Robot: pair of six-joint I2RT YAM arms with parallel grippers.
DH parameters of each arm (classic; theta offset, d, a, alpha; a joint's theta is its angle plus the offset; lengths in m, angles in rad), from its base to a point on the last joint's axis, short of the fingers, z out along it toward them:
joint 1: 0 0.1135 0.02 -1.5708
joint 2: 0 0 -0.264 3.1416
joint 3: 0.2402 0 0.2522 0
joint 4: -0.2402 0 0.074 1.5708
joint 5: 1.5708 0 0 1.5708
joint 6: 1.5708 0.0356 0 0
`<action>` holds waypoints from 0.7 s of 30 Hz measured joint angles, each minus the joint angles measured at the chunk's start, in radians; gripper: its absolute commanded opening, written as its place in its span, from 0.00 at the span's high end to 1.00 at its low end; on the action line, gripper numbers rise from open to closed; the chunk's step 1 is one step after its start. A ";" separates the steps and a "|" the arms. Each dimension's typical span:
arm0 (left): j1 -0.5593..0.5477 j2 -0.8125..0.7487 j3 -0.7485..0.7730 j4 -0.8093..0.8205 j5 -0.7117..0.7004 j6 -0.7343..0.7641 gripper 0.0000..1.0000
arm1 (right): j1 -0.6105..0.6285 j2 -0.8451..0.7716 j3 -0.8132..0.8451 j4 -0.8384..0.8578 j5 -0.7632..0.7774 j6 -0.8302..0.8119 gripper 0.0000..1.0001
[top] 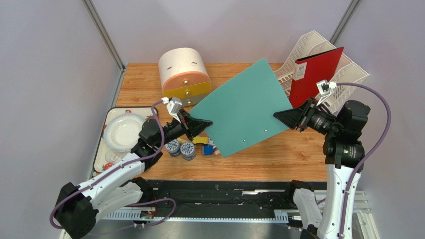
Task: Organize the desk
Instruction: Place the folder in the storage box.
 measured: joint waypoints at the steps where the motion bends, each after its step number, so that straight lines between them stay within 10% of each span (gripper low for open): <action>1: 0.000 0.000 -0.001 0.005 -0.002 -0.002 1.00 | 0.000 -0.004 0.000 -0.001 -0.004 -0.001 0.61; 10: -0.003 -0.013 -0.035 0.037 -0.048 -0.020 1.00 | 0.000 -0.005 0.000 -0.002 -0.045 -0.003 0.51; 21: -0.011 -0.101 -0.066 0.009 -0.104 -0.018 1.00 | 0.003 -0.004 0.005 -0.008 -0.058 -0.002 1.00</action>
